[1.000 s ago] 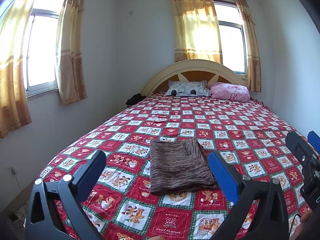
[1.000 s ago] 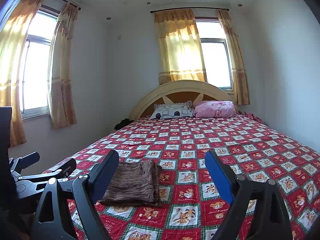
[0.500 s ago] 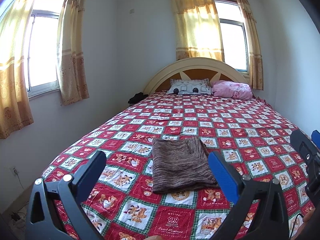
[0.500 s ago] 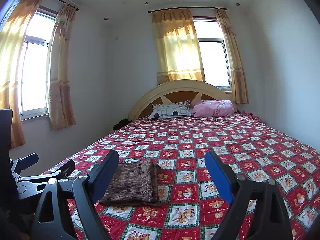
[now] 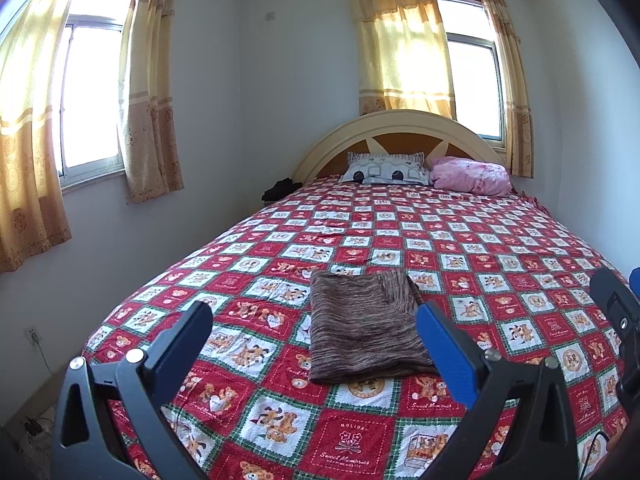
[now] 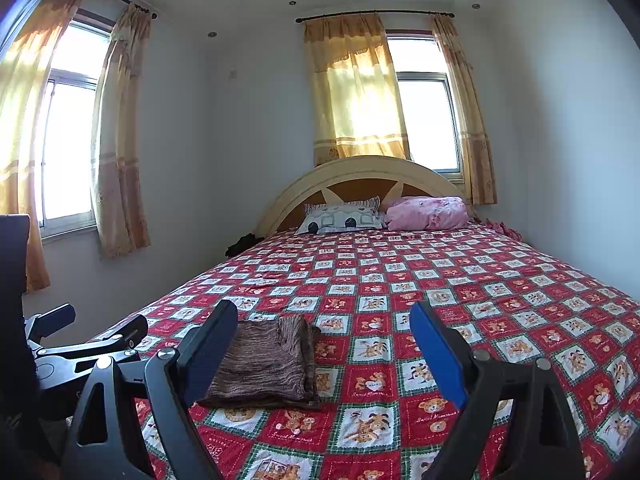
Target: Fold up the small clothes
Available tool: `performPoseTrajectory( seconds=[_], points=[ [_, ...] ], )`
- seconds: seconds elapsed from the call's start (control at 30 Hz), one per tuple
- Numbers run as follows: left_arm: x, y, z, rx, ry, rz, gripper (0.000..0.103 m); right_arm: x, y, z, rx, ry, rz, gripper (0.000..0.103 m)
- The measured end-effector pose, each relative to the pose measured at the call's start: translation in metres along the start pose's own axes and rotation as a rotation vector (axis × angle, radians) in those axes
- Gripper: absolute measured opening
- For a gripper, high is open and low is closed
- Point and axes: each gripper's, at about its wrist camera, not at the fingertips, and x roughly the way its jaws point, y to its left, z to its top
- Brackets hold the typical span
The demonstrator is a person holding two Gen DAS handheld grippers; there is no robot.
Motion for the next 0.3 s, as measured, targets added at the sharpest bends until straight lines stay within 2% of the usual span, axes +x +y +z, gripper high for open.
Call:
performPoseTrajectory(
  seconds=[0.2, 0.3],
  points=[
    [0.009, 0.005, -0.002, -0.028, 0.048, -0.053, 0.103, 0.001, -0.002, -0.001, 0.01, 0.01, 0.002, 0.088],
    [0.014, 0.007, -0.003, -0.034, 0.068, -0.038, 0.103, 0.003, -0.003, -0.002, 0.017, 0.017, 0.004, 0.088]
  ],
)
